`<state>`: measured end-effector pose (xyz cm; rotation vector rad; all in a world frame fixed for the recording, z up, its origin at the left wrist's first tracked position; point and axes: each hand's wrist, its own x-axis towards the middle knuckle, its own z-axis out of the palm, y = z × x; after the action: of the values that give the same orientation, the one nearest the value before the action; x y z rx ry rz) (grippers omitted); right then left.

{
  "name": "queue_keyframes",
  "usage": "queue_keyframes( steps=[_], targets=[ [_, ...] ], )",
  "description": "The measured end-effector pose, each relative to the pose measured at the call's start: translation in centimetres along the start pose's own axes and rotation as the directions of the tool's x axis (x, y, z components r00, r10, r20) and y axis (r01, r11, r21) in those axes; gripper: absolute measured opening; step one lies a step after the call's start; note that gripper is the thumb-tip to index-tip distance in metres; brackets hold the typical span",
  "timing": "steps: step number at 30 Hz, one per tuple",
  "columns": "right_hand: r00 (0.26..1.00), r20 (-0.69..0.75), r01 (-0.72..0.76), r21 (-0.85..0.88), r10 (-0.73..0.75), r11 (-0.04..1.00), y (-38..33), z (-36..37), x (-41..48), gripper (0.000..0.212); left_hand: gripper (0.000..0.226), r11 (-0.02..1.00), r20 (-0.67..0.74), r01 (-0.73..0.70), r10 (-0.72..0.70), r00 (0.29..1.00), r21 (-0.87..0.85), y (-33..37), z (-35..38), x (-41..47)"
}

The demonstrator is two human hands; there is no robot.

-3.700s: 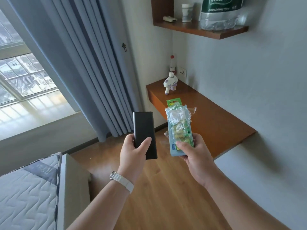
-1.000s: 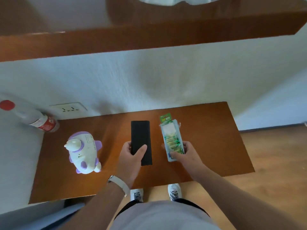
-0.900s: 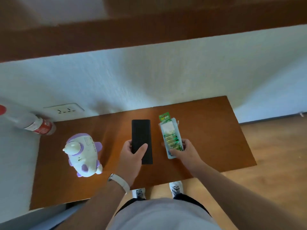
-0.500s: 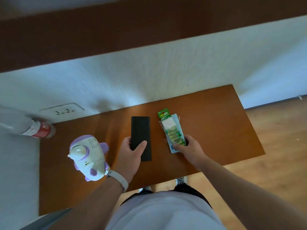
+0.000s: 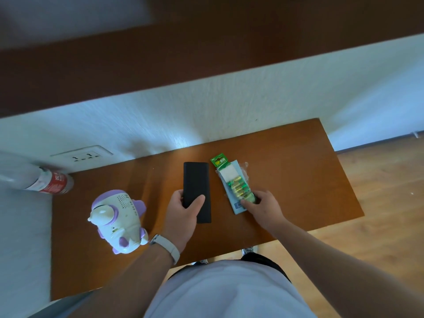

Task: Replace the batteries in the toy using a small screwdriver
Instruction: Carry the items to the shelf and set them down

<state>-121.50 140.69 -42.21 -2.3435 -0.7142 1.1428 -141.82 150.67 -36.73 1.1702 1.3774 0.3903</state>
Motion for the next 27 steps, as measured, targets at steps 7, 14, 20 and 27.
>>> queue_keyframes(
  steps=[7, 14, 20, 27],
  targets=[
    [0.999, 0.007, -0.042, 0.193, 0.041, 0.98, 0.3, -0.4, 0.1, 0.022, 0.027, 0.998, -0.048, -0.024, 0.027, 0.998, 0.061, 0.4, 0.6, -0.6],
    [0.998, 0.032, -0.059, 0.34, 0.051, 0.939, 1.4, -1.4, 0.4, 0.017, 0.026, 0.998, -0.076, -0.01, 0.015, 0.997, 0.068, 0.4, 1.5, -1.5],
    [1.0, 0.003, -0.023, 0.425, 0.024, 0.905, 2.3, -2.2, 0.4, 0.02, 0.026, 0.997, -0.085, -0.013, 0.019, 0.996, 0.071, 0.4, 2.3, -2.3],
    [0.996, -0.058, -0.028, 0.471, 0.063, 0.882, 4.0, -4.0, 0.6, 0.023, 0.026, 0.997, -0.074, -0.018, 0.024, 0.997, 0.08, 0.5, 3.7, -2.9]
  ],
)
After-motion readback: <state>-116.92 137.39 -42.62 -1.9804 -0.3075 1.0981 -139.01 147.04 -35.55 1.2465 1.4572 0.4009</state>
